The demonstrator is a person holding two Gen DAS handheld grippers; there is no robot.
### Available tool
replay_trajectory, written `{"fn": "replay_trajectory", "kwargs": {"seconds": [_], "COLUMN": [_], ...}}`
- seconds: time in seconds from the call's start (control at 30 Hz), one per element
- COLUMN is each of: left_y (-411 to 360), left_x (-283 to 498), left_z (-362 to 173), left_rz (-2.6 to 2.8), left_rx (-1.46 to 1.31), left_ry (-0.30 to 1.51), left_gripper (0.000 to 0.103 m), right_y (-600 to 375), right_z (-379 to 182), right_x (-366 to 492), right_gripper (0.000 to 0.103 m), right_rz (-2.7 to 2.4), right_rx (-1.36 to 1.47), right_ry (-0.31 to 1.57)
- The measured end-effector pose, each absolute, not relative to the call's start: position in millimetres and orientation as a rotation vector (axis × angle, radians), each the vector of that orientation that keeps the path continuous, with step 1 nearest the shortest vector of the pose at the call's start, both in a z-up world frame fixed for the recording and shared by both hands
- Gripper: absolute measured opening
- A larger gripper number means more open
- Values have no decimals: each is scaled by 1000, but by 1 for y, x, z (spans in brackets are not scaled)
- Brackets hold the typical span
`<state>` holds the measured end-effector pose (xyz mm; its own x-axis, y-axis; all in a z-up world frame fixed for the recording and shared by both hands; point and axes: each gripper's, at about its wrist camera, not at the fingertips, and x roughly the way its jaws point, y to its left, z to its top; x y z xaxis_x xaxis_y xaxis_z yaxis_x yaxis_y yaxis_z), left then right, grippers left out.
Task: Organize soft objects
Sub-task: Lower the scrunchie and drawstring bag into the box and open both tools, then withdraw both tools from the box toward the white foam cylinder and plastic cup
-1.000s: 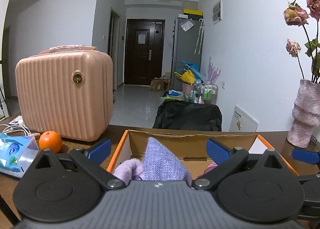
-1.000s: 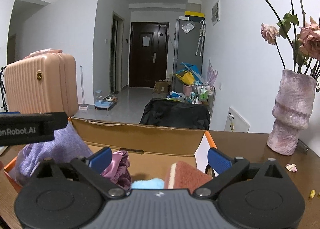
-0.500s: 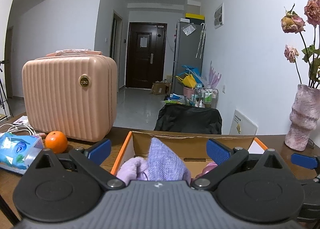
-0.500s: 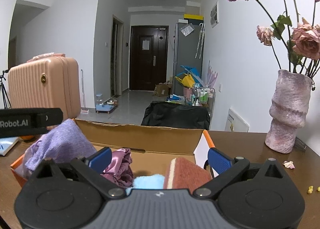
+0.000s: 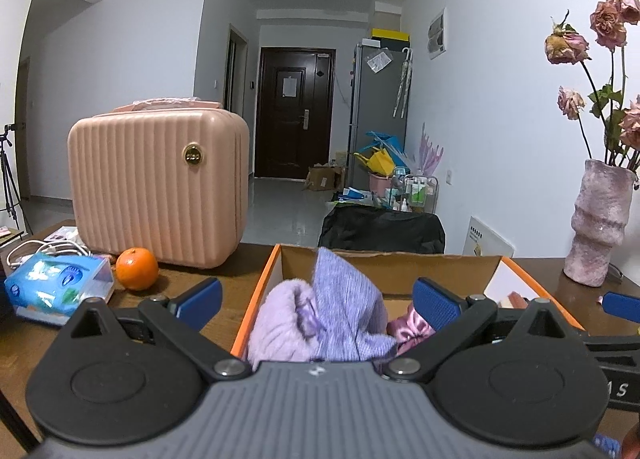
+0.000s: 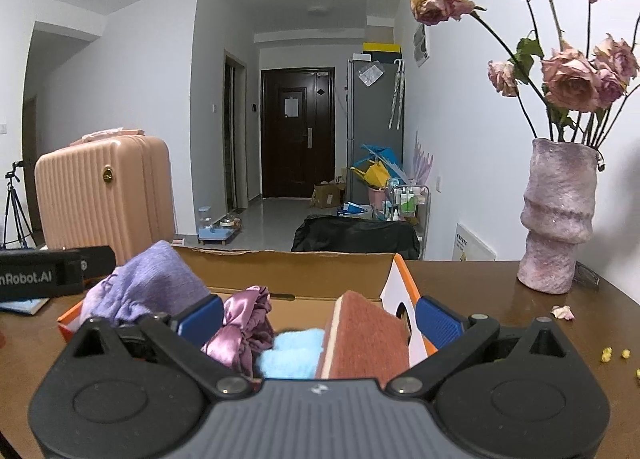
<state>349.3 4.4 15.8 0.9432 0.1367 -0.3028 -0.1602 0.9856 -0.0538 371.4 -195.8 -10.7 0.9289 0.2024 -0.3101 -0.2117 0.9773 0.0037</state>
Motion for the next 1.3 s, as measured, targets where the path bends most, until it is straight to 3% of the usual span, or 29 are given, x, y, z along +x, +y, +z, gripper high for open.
{"fn": "replay_trajectory", "kwargs": {"seconds": [1.3], "left_y": [12], "left_x": [198], "left_z": [-20], "left_rz": [70], "left_rx": [-15], "left_ry": [410], "left_gripper": [103], "right_y": [-195], "right_z": [-45], "right_x": [218], "right_gripper": [102], "right_rz": [357], "right_rx": [-104], "right_ry": [353]}}
